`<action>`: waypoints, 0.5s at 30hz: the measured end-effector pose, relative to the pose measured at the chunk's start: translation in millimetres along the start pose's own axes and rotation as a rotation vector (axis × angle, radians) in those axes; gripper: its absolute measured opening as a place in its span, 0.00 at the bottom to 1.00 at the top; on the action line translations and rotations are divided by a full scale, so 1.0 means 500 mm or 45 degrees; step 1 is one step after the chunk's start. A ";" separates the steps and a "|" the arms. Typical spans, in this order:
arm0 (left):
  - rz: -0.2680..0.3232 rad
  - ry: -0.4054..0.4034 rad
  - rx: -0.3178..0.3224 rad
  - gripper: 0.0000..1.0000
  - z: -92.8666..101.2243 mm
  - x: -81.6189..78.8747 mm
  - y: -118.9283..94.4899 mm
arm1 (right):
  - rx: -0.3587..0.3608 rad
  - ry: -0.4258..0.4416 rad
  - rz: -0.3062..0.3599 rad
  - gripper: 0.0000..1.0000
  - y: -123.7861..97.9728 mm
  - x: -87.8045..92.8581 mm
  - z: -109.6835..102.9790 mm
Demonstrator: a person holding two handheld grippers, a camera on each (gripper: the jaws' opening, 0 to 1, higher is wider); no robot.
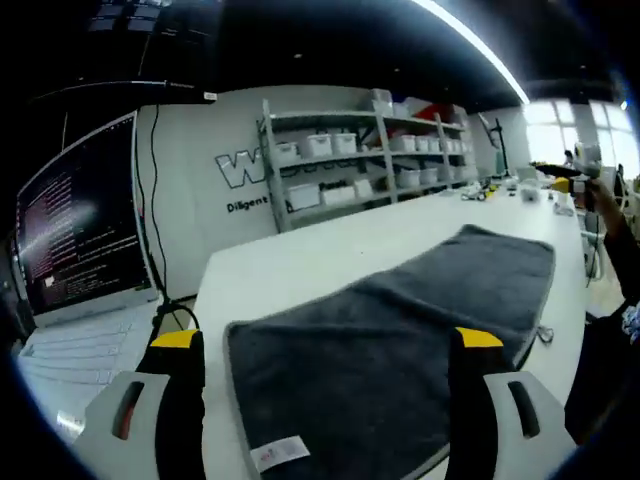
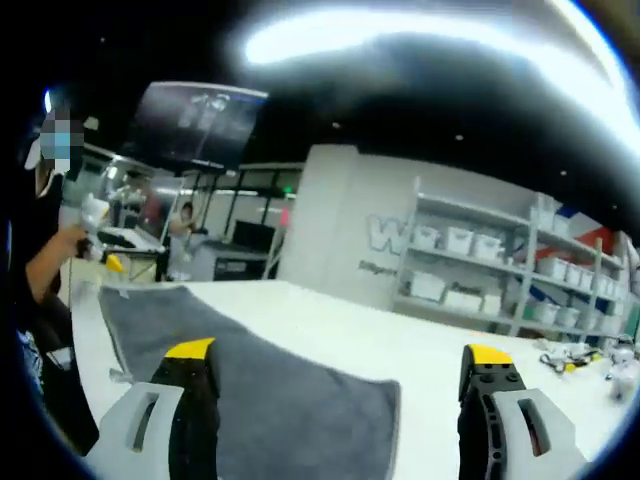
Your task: Open the folded towel by lifting each exposed corner and separating the folded layers until the towel lies flat within the target outline without major curled edges
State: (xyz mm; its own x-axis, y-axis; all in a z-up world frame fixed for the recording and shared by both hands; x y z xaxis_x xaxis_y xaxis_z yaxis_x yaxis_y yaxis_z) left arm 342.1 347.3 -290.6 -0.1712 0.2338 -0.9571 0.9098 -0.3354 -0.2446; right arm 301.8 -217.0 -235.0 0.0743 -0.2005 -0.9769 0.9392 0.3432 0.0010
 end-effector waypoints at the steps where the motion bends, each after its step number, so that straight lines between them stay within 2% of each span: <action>1: -0.002 -0.002 0.002 1.00 0.002 0.003 0.001 | 0.014 0.004 -0.007 1.00 -0.011 0.011 0.010; 5: -0.020 -0.015 -0.001 1.00 0.014 0.014 0.003 | 0.048 0.026 -0.018 1.00 -0.035 0.032 0.036; 9: -0.002 -0.022 0.013 1.00 0.033 0.007 0.006 | 0.075 0.043 -0.011 1.00 -0.048 0.036 0.057; 15: 0.015 -0.018 0.055 1.00 0.060 0.000 0.016 | 0.078 0.046 -0.014 1.00 -0.050 0.038 0.059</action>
State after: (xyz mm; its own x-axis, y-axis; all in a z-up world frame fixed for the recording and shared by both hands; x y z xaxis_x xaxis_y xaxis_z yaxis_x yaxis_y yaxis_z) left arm 338.3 317.2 -297.2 -0.1659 0.2163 -0.9621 0.8947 -0.3772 -0.2391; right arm 289.5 -256.7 -247.3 0.0528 -0.1705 -0.9839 0.9587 0.2844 0.0021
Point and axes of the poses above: the point that each gripper's makers call its tool centre point, and the gripper's own axes: y roughly forward along the fingers, z roughly to its right, x roughly out of its underside, the point moved 3 cm from there along -y, roughly backward along the fingers
